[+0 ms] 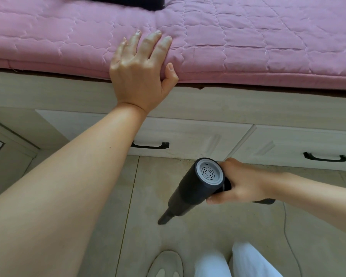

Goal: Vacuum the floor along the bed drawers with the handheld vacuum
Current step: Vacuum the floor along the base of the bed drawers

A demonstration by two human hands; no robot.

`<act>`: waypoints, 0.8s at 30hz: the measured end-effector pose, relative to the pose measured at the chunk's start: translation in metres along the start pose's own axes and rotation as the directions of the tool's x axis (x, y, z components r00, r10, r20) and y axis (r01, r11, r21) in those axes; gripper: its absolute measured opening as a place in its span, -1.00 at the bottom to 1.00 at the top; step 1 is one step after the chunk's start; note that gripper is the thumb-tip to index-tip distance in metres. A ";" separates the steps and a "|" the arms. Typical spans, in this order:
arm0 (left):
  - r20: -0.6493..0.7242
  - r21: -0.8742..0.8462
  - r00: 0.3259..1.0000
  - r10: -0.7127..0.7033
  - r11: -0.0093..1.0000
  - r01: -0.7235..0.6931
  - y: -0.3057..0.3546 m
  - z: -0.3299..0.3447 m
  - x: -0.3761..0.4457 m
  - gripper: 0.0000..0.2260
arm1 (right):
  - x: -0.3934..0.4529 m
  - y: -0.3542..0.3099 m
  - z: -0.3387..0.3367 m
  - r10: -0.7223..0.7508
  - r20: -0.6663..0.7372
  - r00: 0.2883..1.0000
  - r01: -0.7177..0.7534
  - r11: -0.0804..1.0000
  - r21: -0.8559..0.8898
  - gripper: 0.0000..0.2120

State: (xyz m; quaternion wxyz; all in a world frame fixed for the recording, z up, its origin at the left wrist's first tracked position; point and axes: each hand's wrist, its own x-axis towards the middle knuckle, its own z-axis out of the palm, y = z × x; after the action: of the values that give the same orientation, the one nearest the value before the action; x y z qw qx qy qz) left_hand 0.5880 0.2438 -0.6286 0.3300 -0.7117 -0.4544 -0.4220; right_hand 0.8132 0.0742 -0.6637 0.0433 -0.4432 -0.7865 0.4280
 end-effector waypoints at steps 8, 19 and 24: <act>-0.002 -0.004 1.000 -0.001 1.000 0.001 0.001 -0.001 -0.001 -0.60 | 0.002 0.005 0.002 0.008 -0.166 0.986 -0.038 0.983 -0.180 -0.79; -0.014 0.002 1.000 0.003 1.000 -0.003 0.001 0.001 0.000 -0.60 | 0.000 0.023 0.012 -0.198 -0.258 0.946 -0.013 0.769 -0.640 -0.67; -0.013 0.001 1.000 0.000 1.000 0.000 0.000 0.001 0.000 -0.60 | 0.004 0.024 0.017 -0.193 -0.269 0.943 -0.018 0.781 -0.624 -0.68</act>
State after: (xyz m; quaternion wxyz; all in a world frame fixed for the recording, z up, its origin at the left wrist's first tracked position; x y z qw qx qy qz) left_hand 0.5886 0.2448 -0.6292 0.3333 -0.7088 -0.4522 -0.4265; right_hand 0.8190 0.0719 -0.6924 0.0423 -0.4584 -0.8852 0.0671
